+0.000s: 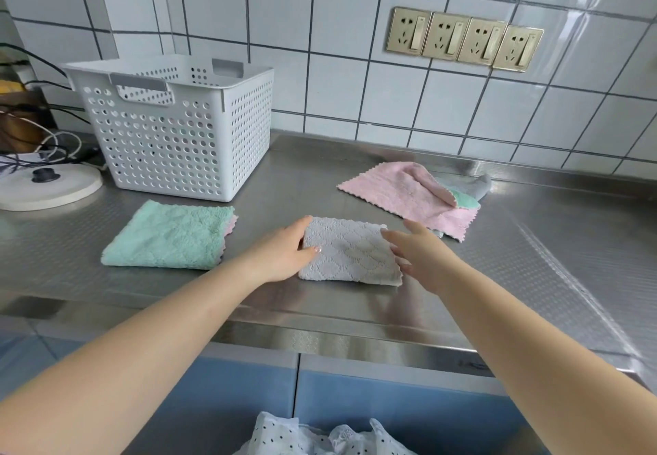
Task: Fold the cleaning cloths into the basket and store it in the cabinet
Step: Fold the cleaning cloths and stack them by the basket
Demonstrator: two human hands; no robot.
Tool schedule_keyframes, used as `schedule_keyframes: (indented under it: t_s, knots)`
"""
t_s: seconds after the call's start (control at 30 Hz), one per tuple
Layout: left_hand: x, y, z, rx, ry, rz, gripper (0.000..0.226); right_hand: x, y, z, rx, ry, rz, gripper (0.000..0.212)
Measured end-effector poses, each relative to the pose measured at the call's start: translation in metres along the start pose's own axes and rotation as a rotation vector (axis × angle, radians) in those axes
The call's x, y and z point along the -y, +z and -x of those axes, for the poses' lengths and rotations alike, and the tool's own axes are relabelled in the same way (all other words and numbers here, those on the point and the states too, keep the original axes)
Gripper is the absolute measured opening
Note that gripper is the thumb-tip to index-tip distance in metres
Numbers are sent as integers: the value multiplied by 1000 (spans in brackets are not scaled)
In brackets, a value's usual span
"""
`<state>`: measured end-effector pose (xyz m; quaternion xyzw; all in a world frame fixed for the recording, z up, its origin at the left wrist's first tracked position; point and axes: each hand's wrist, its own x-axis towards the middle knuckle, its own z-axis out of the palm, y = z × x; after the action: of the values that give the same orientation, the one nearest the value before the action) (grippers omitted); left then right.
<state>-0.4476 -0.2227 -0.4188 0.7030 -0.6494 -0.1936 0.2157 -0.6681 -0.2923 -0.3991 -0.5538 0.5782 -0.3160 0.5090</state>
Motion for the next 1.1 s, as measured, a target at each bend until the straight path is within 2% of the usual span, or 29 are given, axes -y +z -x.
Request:
schedule_keyframes:
  t_s: [0.1,0.2,0.3,0.4,0.5,0.63,0.7,0.83,1.1]
  knots:
    - [-5,0,-2,-61,-19,298,65,1,0,2,13,109,-314,63]
    - [-8,-4,-2,-110,-79,531,60,4,2,6,50,158,-445,37]
    - [-6,-8,1,-127,-153,832,55,5,13,12,125,137,-469,20]
    - [0,-23,10,-147,-137,1034,54,13,31,17,181,57,-344,20]
    - [22,-53,19,-195,-131,1023,52,33,60,21,243,-50,-234,23]
    - [67,-102,36,-283,-219,955,37,70,116,29,315,-235,-10,37]
    - [85,-120,45,-317,-247,884,36,82,142,31,373,-291,43,38]
    - [123,-143,58,-363,-295,797,39,91,188,31,448,-311,137,50]
    - [161,-142,64,-373,-326,781,40,81,232,22,446,-255,271,60]
